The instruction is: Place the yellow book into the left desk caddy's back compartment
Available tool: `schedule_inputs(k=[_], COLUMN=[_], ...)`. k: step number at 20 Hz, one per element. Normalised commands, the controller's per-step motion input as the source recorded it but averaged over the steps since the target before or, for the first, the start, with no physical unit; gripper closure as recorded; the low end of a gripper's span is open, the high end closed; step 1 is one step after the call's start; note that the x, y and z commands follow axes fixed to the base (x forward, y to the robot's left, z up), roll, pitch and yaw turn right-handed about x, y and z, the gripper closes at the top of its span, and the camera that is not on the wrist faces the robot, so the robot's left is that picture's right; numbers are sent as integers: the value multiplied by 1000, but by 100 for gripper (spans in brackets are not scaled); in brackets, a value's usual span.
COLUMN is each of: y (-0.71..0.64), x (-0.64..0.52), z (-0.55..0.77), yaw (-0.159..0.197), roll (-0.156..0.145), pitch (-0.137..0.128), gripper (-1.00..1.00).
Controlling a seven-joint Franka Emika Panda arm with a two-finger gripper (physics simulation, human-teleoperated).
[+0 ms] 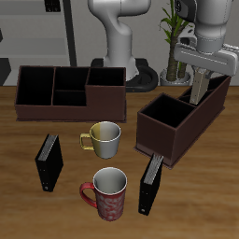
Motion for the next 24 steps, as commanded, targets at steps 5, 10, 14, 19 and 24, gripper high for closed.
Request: schedule_inputs(k=[5,10,14,19,24], y=[-108,-33,-29,-18,63], x=[36,61,58,66,1], z=[-34,-141,-180,-125,-90], yaw=[-1,-2,1,-3,-1], roll=[-17,3,-9,-1,9], pitch=[-3,19,26,21,10], gripper=[100,100,100,100,100])
